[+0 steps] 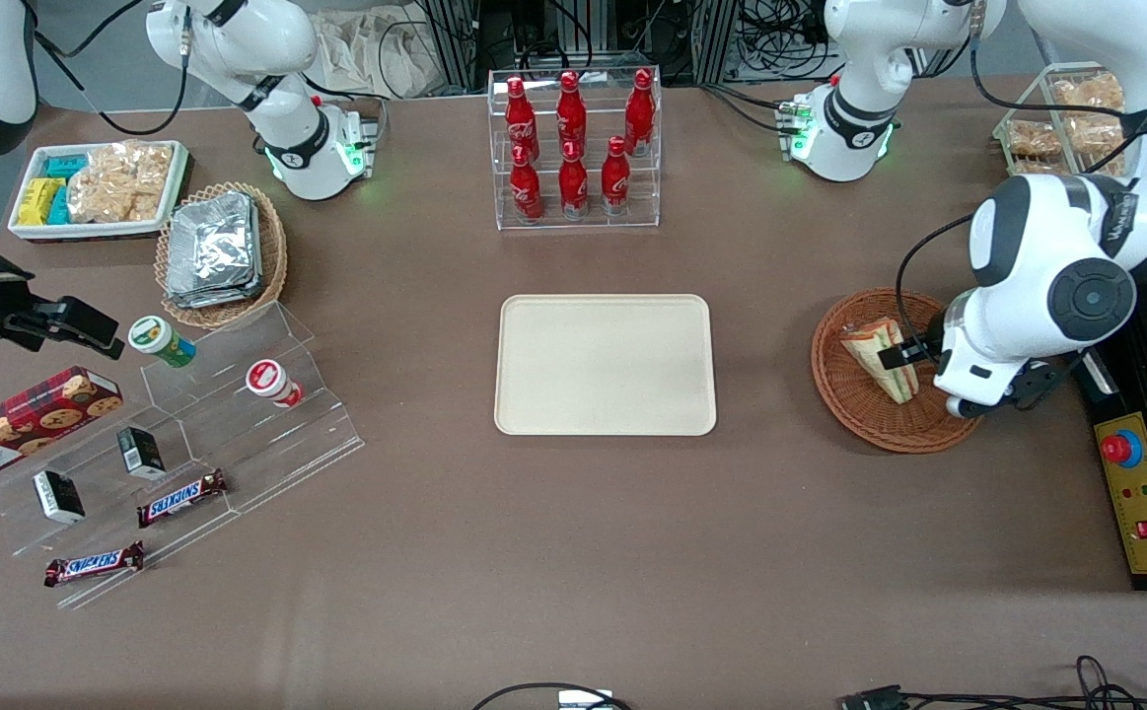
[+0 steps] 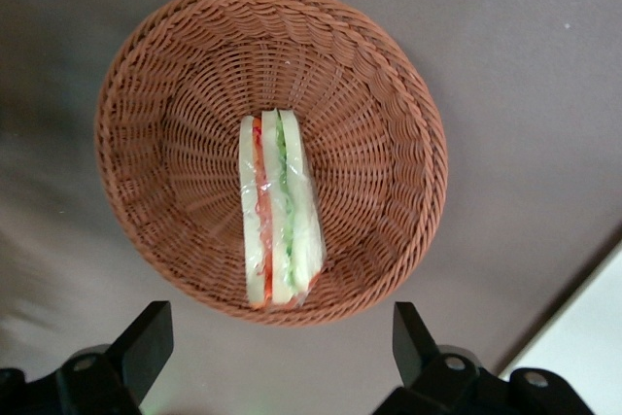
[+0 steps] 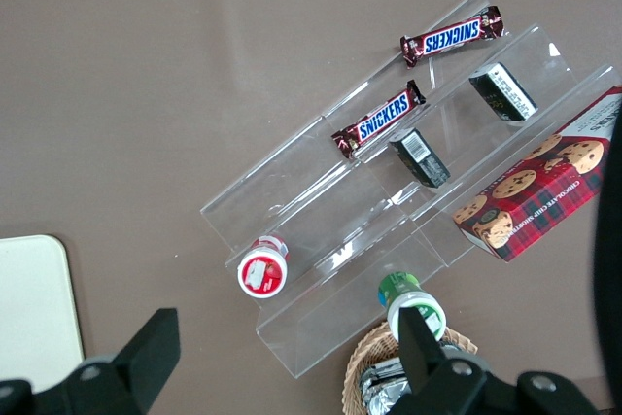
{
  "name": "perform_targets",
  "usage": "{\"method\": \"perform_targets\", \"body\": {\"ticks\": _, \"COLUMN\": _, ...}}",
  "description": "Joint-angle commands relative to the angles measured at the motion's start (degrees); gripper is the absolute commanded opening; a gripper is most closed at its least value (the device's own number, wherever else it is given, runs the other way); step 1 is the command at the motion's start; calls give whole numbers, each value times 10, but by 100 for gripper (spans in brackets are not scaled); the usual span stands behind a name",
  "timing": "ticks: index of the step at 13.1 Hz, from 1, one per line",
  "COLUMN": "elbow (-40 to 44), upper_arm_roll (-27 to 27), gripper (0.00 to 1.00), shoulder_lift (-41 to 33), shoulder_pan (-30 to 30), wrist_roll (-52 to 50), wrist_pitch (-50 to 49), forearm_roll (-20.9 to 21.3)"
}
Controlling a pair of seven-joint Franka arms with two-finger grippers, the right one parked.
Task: Place sandwich from basket to tray
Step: 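Lower the open left gripper around the wrapped sandwich and close it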
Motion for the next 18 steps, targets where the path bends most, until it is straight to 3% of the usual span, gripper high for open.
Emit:
{"method": "perform_targets", "body": {"ticks": 1, "elbow": -69, "upper_arm_roll": 4, "gripper": 100, "shoulder_lift": -26, "shoulder_pan": -2, "wrist_roll": -31, "wrist_pitch": 72, "forearm_roll": 4}}
{"method": "perform_targets", "body": {"ticks": 9, "elbow": -165, "upper_arm_roll": 8, "gripper": 100, "shoulder_lift": -38, "shoulder_pan": 9, "wrist_roll": -43, "wrist_pitch": 153, "forearm_roll": 4}}
{"method": "perform_targets", "body": {"ticks": 13, "elbow": -234, "upper_arm_roll": 8, "gripper": 100, "shoulder_lift": -36, "shoulder_pan": 9, "wrist_roll": -42, "wrist_pitch": 241, "forearm_roll": 4}}
{"method": "perform_targets", "body": {"ticks": 18, "elbow": -244, "upper_arm_roll": 8, "gripper": 94, "shoulder_lift": -22, "shoulder_pan": 9, "wrist_roll": -40, "wrist_pitch": 263, "forearm_roll": 6}}
